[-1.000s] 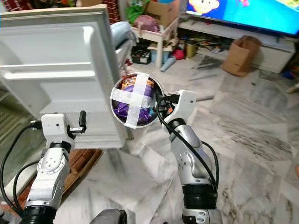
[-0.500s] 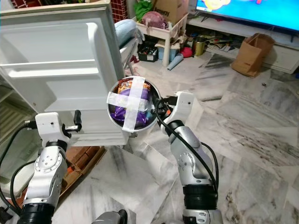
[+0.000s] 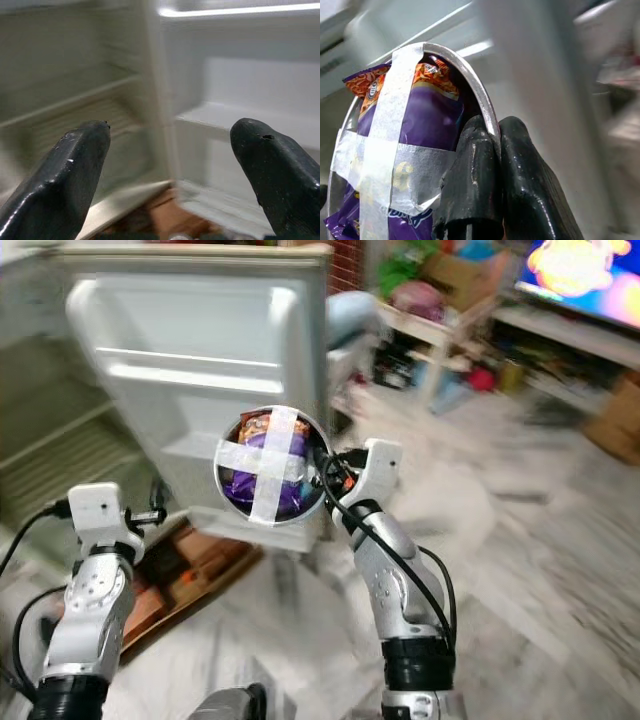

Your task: Restocking fridge

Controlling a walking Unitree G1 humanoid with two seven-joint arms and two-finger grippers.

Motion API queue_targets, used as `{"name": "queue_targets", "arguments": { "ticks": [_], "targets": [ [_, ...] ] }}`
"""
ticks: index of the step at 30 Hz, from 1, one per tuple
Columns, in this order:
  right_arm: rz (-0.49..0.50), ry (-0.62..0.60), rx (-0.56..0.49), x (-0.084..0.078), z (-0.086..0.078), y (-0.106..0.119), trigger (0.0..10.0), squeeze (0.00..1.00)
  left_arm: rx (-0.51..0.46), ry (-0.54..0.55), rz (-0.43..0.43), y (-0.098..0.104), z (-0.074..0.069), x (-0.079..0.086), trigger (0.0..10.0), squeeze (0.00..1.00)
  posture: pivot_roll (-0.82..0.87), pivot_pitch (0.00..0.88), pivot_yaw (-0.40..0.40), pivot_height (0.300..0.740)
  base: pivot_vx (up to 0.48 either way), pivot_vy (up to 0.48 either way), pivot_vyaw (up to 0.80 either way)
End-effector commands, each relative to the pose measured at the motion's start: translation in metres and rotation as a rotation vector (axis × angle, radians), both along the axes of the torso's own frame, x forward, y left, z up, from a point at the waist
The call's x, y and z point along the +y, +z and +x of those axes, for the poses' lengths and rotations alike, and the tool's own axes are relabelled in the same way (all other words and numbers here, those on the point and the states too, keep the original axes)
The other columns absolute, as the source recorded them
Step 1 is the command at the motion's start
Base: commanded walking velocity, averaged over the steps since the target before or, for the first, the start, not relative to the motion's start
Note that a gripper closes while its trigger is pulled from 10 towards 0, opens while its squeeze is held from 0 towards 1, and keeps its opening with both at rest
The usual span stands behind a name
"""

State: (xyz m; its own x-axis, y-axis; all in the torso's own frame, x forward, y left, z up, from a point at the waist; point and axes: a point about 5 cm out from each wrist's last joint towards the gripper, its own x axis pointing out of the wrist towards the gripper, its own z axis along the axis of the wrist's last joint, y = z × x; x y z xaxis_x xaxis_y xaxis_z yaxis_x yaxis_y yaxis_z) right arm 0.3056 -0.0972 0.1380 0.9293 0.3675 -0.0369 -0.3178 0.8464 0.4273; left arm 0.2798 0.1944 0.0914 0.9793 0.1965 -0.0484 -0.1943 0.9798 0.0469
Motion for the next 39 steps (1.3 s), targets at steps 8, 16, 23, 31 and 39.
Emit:
{"name": "queue_targets", "arguments": {
  "ticks": [8, 16, 23, 31, 39],
  "targets": [
    [0.009, 0.007, -0.02, 0.0, 0.001, 0.004, 10.0, 0.0, 0.012, 0.004, -0.001, -0.002, -0.002, 0.0, 10.0, 0.0, 0.06, 0.051, 0.029, 0.74, 0.0, 0.0, 0.8],
    [-0.171, -0.135, -0.035, -0.042, -0.004, -0.013, 10.0, 0.0, -0.009, -0.079, -0.027, -0.004, -0.033, -0.011, 10.0, 0.0, 0.08, 0.007, -0.004, 0.74, 0.0, 0.0, 0.4],
    [-0.349, -0.256, -0.045, -0.087, -0.016, -0.023, 10.0, 0.0, -0.082, -0.213, -0.03, 0.003, -0.047, -0.025, 10.0, 0.0, 0.06, 0.009, 0.002, 0.74, 0.0, 0.0, 0.0],
    [-0.316, -0.162, -0.064, -0.061, -0.013, -0.024, 10.0, 0.0, -0.091, -0.233, -0.037, 0.007, -0.046, -0.028, 10.0, 0.0, 0.07, 0.028, 0.002, 0.74, 0.0, 0.227, 0.0],
    [-0.308, -0.097, -0.076, -0.045, -0.013, -0.023, 10.0, 0.0, -0.102, -0.229, -0.051, 0.009, -0.042, -0.027, 10.0, 0.0, 0.07, 0.042, 0.001, 0.74, 0.0, 0.429, 0.0]
  ]
}}
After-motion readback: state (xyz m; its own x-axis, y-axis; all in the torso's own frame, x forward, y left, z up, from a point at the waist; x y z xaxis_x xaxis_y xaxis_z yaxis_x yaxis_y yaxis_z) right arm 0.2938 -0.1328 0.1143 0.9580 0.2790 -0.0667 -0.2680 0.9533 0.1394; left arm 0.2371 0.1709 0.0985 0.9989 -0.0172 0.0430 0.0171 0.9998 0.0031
